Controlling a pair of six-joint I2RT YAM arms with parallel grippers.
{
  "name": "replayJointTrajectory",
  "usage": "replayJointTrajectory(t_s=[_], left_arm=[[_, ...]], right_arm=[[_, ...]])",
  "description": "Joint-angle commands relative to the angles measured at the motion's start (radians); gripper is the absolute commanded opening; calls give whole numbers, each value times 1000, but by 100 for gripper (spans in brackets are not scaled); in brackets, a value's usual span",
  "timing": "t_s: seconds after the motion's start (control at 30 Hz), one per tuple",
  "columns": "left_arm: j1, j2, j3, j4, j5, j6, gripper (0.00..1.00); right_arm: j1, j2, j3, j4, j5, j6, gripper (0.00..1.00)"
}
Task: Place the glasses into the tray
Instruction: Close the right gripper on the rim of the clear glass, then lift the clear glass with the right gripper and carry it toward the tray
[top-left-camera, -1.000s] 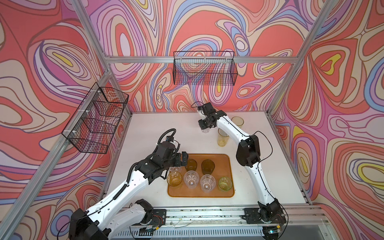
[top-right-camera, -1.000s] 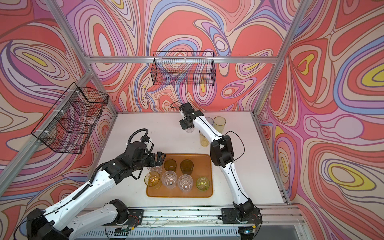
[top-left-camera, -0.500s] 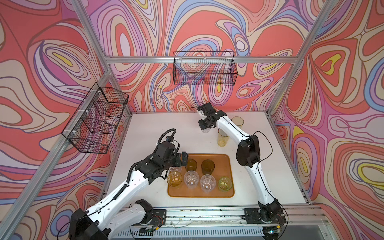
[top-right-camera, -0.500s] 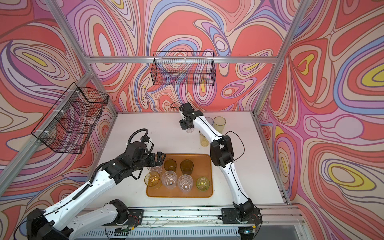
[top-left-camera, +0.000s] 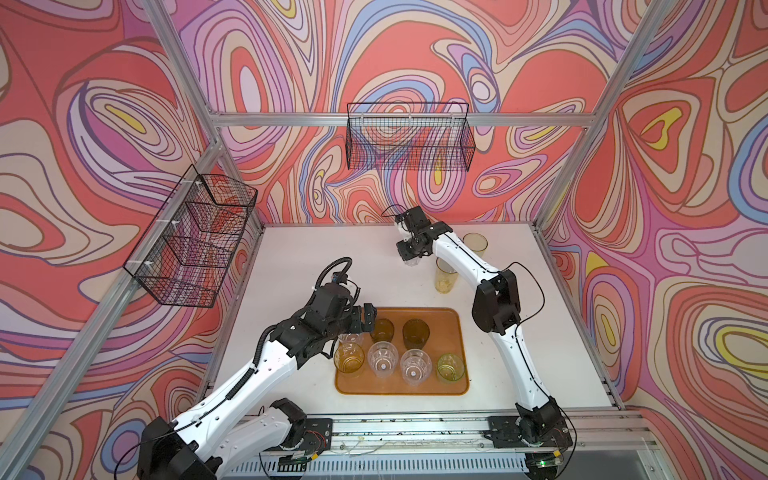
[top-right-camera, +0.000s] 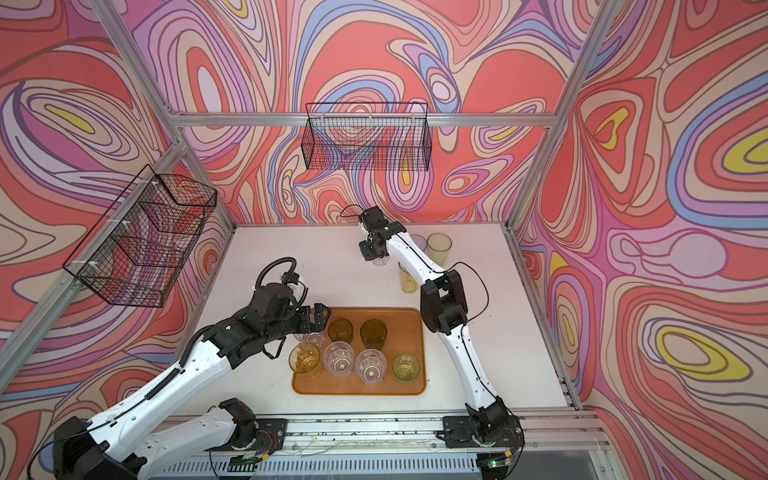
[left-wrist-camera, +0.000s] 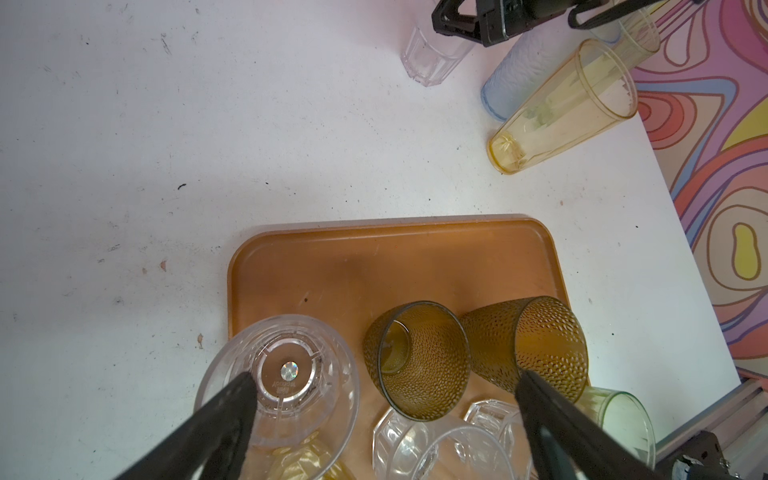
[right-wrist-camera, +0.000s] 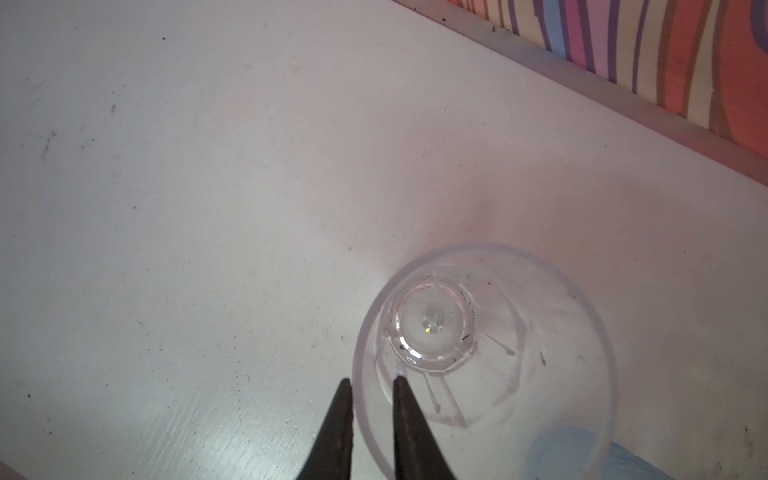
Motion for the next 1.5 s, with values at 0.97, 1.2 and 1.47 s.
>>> replayJointTrajectory(t_s=[0.97, 1.2, 1.47], left_arm=[[5, -28, 9, -1, -13, 19, 100], [6, -52, 59, -51, -31, 41, 100], [5, -91, 81, -82, -39, -7, 100]], right_arm=[[11, -64, -74, 37, -4, 28, 0], [47, -189, -174, 92, -9, 66, 0], [89, -301, -236, 111, -71, 111, 0]])
